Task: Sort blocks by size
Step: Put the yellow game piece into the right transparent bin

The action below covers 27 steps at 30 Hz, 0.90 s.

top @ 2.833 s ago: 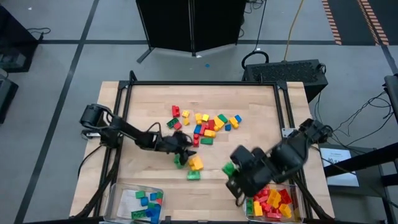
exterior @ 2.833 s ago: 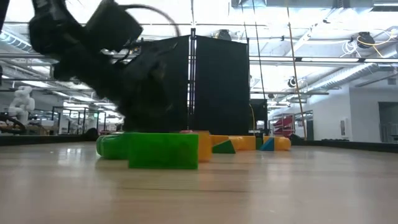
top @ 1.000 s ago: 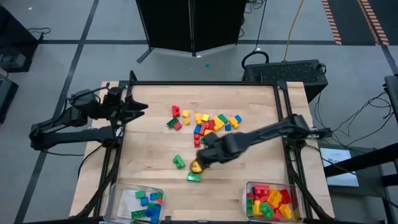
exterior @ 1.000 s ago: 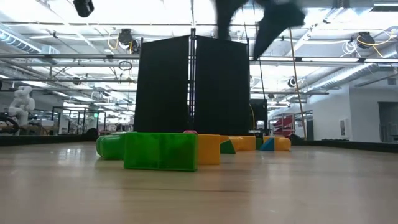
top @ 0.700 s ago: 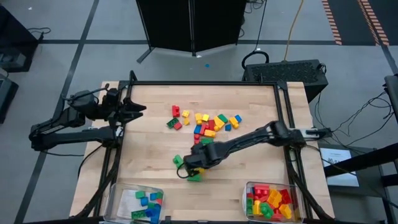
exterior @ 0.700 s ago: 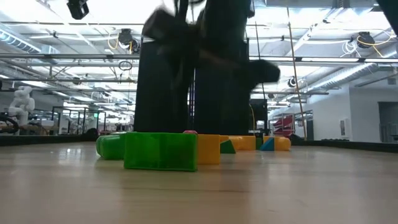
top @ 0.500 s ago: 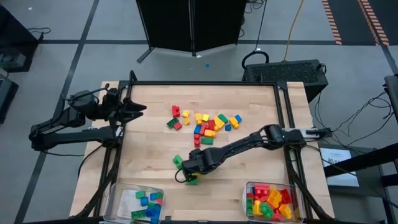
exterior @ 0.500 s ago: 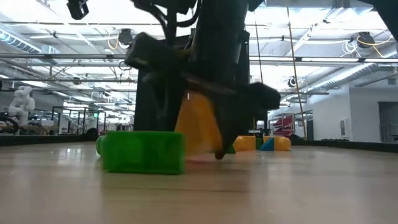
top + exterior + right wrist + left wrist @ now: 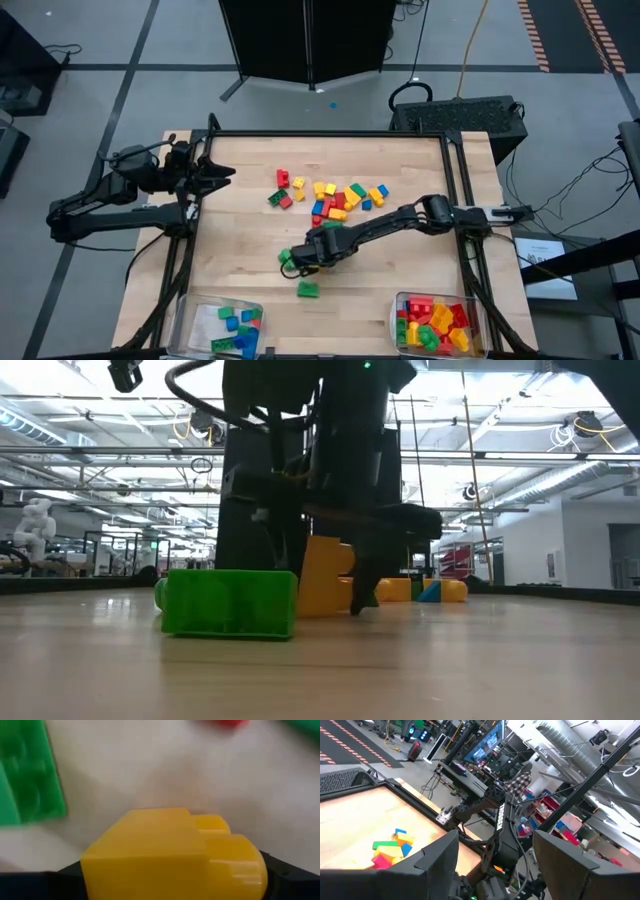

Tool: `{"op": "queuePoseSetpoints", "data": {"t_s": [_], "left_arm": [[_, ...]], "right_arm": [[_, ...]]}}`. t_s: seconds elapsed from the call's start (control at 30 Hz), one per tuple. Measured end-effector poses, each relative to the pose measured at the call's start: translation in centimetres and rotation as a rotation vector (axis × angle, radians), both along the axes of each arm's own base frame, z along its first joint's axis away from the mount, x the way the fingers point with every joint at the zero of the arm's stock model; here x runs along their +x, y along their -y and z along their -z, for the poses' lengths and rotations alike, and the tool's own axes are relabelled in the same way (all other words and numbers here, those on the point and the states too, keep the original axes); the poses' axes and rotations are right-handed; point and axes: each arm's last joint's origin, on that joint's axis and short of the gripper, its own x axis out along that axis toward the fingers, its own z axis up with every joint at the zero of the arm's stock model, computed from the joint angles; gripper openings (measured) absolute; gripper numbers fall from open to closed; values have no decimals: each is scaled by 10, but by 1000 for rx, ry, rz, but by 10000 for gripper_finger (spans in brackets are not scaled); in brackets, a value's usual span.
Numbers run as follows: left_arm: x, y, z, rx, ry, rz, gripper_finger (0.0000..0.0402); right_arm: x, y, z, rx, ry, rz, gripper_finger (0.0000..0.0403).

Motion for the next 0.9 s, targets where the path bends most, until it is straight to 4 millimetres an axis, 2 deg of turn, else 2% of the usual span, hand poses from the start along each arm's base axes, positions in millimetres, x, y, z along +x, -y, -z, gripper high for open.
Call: {"op": "queuePoseSetpoints", "data": {"t_s": [0.23, 0.37, 0.5, 0.6, 0.73, 0.9], "left_arm": [[0, 0, 0, 0, 0, -1, 255], [0, 0, 0, 0, 0, -1, 255], [0, 0, 0, 0, 0, -2, 255], [0, 0, 0, 1, 0, -3, 255], [0, 0, 0, 0, 0, -6, 255], [0, 0, 0, 1, 0, -6, 255]], "right_arm": [[5, 21, 0, -41, 2, -81, 275], [6, 27, 0, -34, 0, -81, 252], [5, 26, 0, -38, 0, -86, 250], [4, 17, -2, -35, -9, -106, 250], [1, 1, -19, -35, -48, -157, 250], [-16, -24, -65, -59, -177, -228, 250]]}}
